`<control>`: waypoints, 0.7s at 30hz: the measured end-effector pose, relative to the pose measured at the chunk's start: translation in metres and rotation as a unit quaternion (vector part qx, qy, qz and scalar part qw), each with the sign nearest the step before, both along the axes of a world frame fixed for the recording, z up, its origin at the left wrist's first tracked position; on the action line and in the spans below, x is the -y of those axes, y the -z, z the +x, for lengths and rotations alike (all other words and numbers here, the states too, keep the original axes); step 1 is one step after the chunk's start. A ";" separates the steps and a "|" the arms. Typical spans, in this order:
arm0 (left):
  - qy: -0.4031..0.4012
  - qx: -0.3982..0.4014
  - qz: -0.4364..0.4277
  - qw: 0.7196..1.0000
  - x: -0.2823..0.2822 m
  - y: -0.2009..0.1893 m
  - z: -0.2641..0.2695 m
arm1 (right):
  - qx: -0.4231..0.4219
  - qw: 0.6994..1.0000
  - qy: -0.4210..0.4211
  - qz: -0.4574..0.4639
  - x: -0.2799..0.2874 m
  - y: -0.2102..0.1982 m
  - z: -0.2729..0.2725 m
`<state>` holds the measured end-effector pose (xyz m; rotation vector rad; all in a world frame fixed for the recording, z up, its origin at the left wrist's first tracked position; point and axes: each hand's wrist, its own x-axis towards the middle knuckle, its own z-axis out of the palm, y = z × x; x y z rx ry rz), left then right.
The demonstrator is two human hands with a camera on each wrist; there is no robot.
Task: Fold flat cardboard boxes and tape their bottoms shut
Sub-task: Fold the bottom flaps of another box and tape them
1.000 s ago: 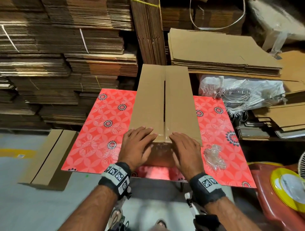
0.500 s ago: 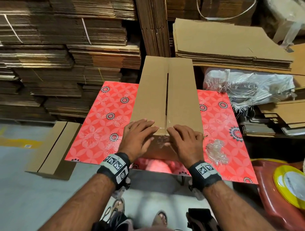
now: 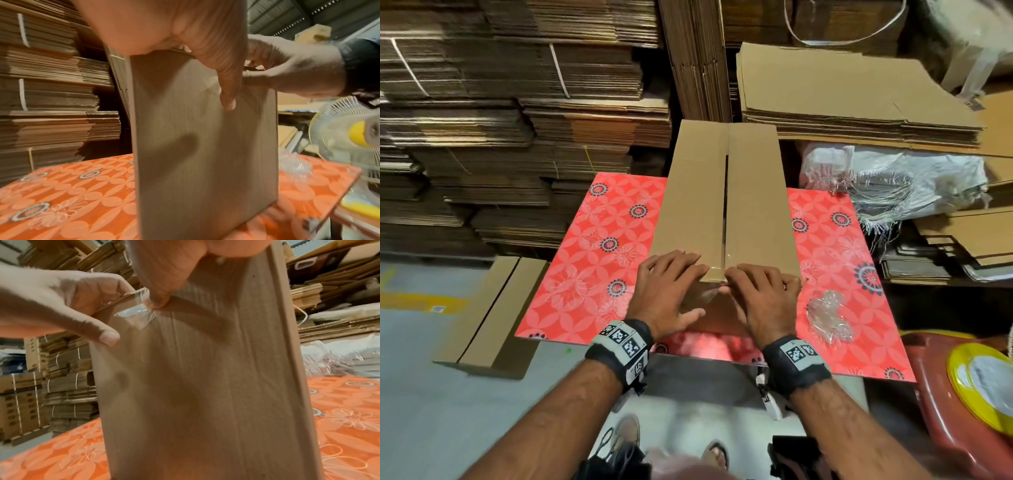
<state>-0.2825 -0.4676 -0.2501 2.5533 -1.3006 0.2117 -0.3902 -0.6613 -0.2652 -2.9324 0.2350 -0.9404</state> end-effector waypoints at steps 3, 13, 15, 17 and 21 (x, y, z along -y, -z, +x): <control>-0.012 -0.007 -0.019 1.000 0.001 -0.001 0.001 | -0.006 0.999 -0.006 0.037 -0.001 -0.006 -0.002; 0.000 -0.012 -0.064 0.998 -0.003 0.000 0.002 | 0.008 0.939 0.016 0.343 -0.006 -0.044 0.001; 0.001 -0.014 -0.074 0.997 -0.003 0.001 0.002 | -0.001 0.918 0.023 0.395 -0.003 -0.055 0.005; 0.001 -0.019 -0.086 0.996 -0.002 0.001 0.002 | -0.010 0.902 0.043 0.430 0.005 -0.063 0.016; -0.002 -0.009 -0.081 0.997 -0.003 0.004 0.002 | -0.075 0.942 0.054 0.324 0.006 -0.068 0.032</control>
